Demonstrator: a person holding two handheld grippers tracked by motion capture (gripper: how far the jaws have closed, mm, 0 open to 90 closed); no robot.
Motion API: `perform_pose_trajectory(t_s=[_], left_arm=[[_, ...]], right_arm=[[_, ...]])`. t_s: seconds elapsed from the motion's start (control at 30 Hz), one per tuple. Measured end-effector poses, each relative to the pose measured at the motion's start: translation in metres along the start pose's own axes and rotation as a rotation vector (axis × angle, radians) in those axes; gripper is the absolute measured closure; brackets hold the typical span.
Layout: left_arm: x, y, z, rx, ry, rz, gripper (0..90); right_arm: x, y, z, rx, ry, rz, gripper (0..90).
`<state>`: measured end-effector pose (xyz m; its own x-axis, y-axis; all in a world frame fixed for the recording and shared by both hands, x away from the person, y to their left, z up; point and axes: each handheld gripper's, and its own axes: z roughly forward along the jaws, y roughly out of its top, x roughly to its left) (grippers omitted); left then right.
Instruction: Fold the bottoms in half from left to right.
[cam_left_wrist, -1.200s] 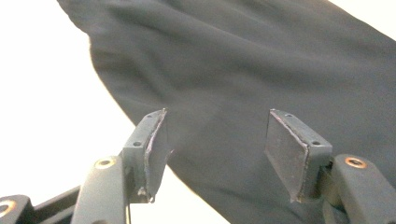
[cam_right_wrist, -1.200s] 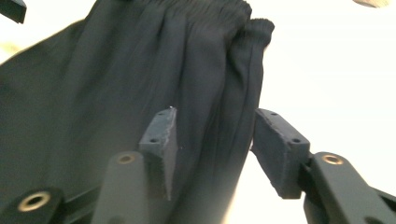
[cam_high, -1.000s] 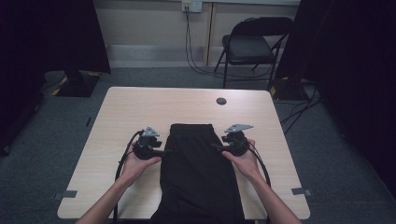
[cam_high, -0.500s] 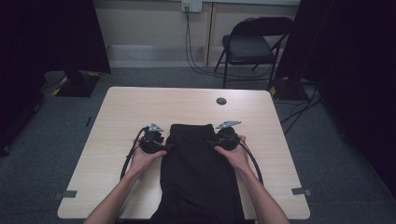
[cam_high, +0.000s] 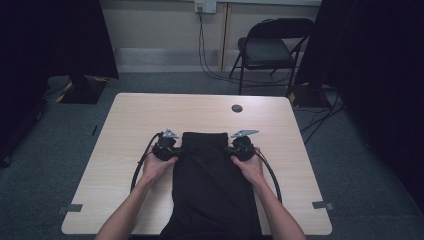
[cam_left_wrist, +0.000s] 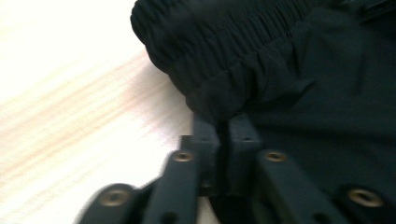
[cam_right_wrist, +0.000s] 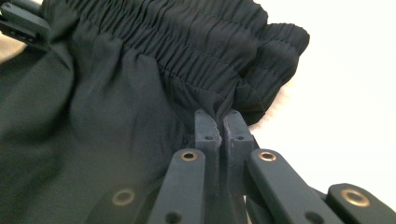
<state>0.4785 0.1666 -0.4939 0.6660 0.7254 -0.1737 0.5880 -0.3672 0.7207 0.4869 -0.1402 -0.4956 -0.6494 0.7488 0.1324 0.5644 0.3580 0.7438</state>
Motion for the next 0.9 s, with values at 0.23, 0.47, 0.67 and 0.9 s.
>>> perform_pose_trajectory(t_s=[0.23,0.47,0.67,0.9], left_arm=[[-0.004,0.024,-0.020,-0.090,0.012,0.015,87.0],[-0.007,0.085,-0.061,-0.209,0.064,0.071,87.4],[-0.006,0.145,-0.103,-0.324,0.138,0.097,87.6],[-0.026,0.188,-0.151,-0.413,0.229,0.182,87.5]], right_arm=[[0.001,0.019,-0.022,-0.081,0.010,-0.001,87.0],[-0.007,0.072,-0.061,-0.205,-0.010,-0.010,87.2],[-0.003,0.138,-0.099,-0.318,-0.035,-0.046,87.4],[0.007,0.204,-0.146,-0.466,-0.045,-0.081,87.3]])
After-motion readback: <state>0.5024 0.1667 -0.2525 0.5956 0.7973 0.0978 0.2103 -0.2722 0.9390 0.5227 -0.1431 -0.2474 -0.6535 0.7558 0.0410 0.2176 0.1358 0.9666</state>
